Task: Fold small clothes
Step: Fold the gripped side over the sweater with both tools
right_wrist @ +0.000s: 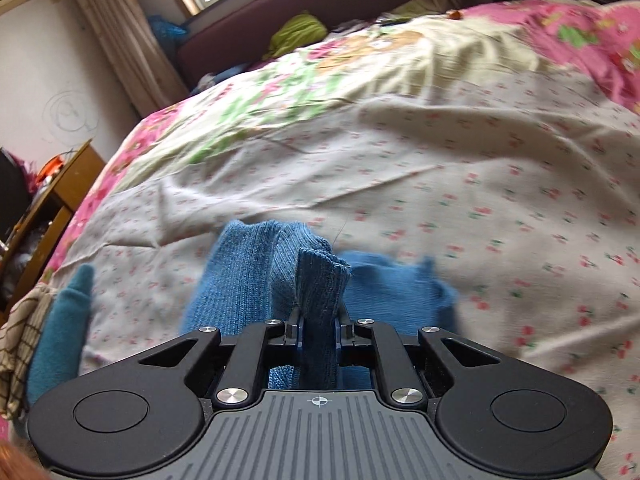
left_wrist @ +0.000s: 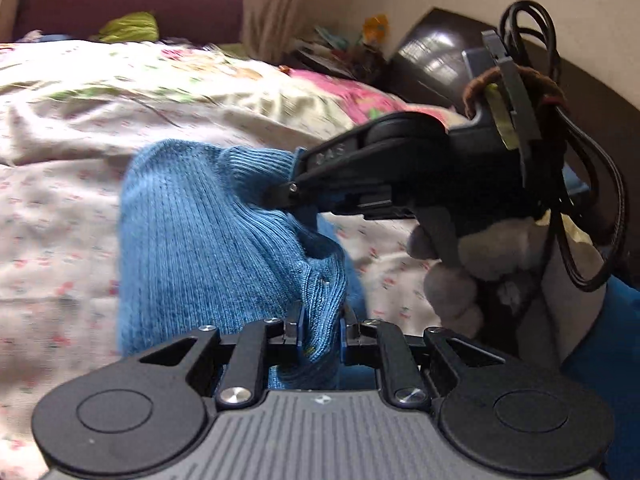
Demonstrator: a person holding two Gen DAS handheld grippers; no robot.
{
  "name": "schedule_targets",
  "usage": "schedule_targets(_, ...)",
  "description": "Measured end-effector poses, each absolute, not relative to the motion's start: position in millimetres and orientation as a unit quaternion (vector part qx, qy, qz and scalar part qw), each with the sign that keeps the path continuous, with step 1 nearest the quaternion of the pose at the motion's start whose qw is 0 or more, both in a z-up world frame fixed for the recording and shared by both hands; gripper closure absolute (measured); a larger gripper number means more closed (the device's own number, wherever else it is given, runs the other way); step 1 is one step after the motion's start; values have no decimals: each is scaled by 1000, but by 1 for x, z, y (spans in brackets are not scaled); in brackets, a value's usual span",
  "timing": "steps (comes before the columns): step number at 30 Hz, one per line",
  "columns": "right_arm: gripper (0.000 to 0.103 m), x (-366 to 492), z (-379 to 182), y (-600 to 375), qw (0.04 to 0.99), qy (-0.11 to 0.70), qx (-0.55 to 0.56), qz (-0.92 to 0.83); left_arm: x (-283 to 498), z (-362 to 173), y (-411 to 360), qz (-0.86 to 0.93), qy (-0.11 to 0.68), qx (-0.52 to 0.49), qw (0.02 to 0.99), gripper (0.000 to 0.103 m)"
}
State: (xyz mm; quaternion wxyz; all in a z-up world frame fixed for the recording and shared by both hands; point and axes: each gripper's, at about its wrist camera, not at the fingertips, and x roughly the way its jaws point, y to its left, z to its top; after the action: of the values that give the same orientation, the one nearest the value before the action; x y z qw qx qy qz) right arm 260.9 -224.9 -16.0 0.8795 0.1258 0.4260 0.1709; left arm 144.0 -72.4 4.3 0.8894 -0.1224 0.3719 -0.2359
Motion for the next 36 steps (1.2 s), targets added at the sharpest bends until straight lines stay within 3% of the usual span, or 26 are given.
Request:
schedule_targets(14,90,263,-39,-264,878,427,130,171,148,-13,-137,-246,399,-65,881,73)
schedule_targets(18,84,257,-40,-276,876,427,150,163,140,-18,-141,-255,410,-50,875,69)
schedule_targets(23,84,241,-25,-289,895,401,139,137,119,-6,-129,-279,406,-40,869,58)
schedule_targets(30,84,216,-5,-290,907,362,151,150,89,20,-83,-275,380,-39,882,57)
schedule_targets(36,84,194,-25,-265,891,394,138,178,104,24,-59,-221,365,-44,903,55)
